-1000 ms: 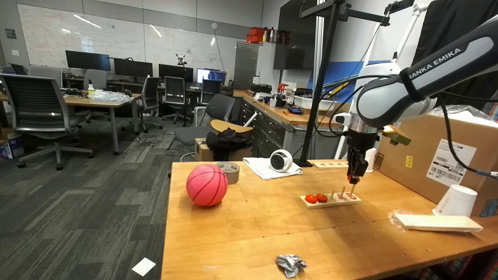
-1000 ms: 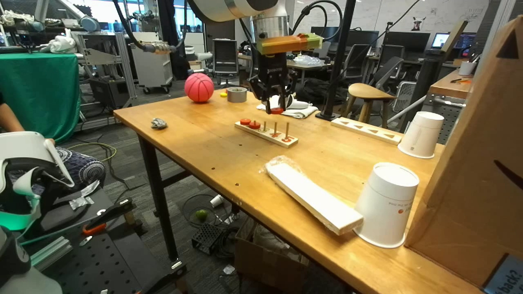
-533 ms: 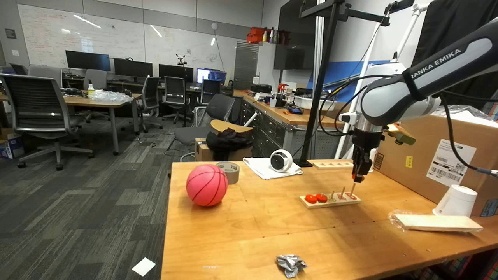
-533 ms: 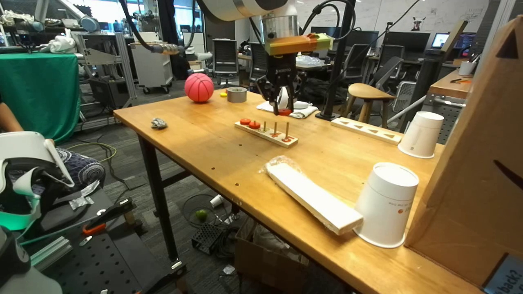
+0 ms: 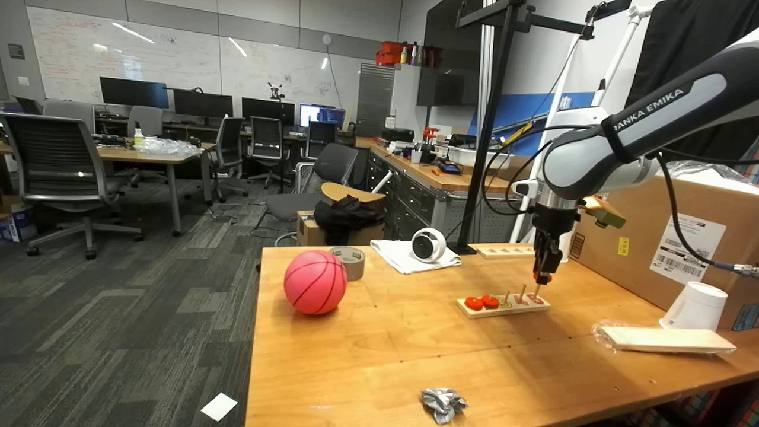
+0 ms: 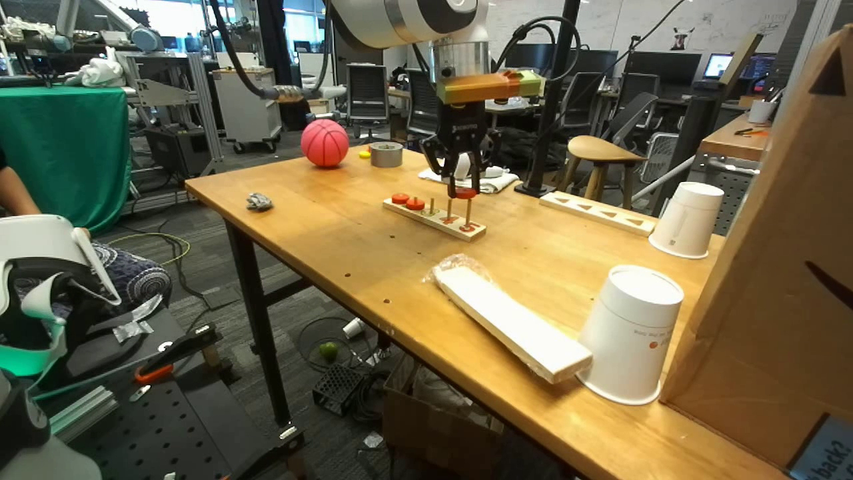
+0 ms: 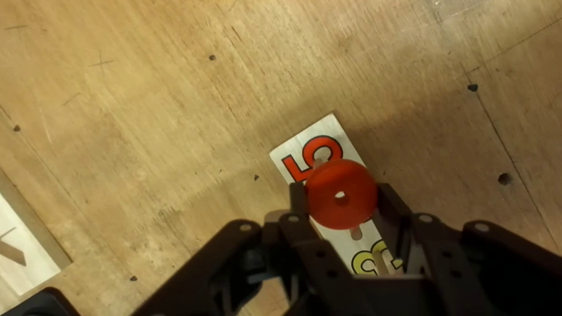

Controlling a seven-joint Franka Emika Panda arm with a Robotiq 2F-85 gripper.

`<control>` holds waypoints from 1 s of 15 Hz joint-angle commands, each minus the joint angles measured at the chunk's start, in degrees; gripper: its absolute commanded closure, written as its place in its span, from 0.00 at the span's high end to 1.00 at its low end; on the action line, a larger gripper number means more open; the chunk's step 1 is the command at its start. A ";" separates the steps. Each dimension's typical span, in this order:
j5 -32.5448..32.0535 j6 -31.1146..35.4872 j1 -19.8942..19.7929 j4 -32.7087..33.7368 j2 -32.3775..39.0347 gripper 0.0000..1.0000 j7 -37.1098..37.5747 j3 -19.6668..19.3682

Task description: Put the orange objects on the first pole on the right

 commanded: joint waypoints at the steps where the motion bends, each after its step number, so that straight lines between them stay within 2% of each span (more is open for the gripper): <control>1: 0.01 -0.58 -0.02 3.25 2.05 0.17 -0.08 -0.16; 8: -0.10 -0.76 -0.51 5.46 4.41 0.17 0.28 -0.35; 15: -0.89 -1.31 -0.59 4.24 2.87 0.17 1.57 -0.76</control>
